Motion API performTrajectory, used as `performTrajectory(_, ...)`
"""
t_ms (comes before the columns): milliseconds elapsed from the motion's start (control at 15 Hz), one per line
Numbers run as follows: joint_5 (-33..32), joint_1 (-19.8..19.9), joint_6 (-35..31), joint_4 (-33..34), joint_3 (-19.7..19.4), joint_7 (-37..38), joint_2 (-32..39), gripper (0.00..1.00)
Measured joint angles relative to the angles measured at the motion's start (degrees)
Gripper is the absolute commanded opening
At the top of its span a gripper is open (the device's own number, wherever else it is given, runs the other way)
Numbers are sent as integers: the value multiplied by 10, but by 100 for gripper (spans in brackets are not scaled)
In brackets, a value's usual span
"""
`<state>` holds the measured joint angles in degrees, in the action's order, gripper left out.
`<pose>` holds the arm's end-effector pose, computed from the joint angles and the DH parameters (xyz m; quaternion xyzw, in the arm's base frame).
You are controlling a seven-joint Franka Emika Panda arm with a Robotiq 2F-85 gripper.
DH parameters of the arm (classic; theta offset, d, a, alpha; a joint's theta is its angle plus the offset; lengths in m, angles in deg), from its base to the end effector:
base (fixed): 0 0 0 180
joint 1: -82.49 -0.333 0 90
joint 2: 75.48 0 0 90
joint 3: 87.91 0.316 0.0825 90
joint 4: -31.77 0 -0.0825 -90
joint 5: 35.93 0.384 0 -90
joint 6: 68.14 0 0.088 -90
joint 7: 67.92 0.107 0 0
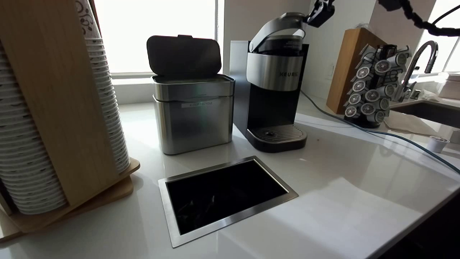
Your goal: Open the coffeemaker then remove the coffee pod from the chamber.
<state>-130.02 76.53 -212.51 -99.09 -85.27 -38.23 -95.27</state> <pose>0.4803 0.0839 0.5466 0.7201 0.3222 0.3719 0.4893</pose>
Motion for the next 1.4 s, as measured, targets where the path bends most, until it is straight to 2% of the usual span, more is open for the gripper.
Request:
performTrajectory(533,4,18,14,100,-20,1,49,100)
performTrajectory(733,26,16,39,100,-8,1,38,100)
performTrajectory(1000,129,3,42,41,1,4,-11,100)
performTrajectory(1400,314,-3,25,-45,-10,6,-72,100)
